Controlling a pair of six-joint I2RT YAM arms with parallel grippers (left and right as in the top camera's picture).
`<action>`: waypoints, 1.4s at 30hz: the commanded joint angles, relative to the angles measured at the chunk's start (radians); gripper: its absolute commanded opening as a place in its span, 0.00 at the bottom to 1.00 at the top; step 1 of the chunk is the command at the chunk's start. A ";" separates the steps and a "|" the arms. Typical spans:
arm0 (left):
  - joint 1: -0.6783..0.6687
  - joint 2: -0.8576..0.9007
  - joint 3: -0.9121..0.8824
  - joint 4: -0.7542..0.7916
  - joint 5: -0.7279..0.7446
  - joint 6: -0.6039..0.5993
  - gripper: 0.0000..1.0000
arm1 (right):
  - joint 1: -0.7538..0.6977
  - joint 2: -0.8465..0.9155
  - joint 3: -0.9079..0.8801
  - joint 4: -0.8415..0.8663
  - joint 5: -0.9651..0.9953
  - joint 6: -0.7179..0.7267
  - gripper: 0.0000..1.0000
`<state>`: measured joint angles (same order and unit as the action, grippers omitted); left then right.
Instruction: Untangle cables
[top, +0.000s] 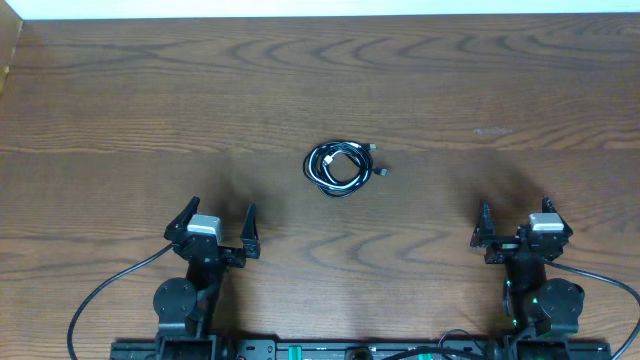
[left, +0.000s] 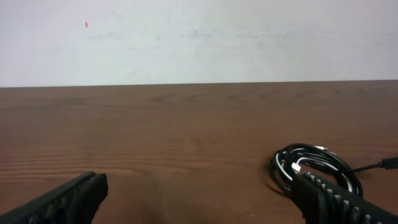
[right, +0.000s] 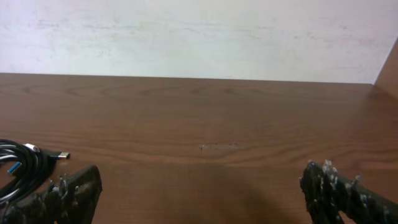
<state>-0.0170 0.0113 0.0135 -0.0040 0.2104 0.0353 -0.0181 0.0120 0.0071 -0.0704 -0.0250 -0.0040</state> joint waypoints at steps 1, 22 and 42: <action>-0.004 0.000 -0.010 -0.048 0.013 0.016 1.00 | 0.008 -0.002 -0.002 -0.004 0.008 0.000 0.99; -0.004 0.000 -0.010 -0.025 0.016 0.013 1.00 | 0.008 -0.002 -0.002 -0.001 -0.016 0.000 0.99; -0.004 0.267 0.206 -0.021 0.016 0.017 1.00 | 0.006 0.004 0.087 0.025 -0.056 -0.001 0.99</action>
<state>-0.0170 0.2115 0.1455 -0.0284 0.2119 0.0353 -0.0181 0.0132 0.0402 -0.0376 -0.0563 -0.0040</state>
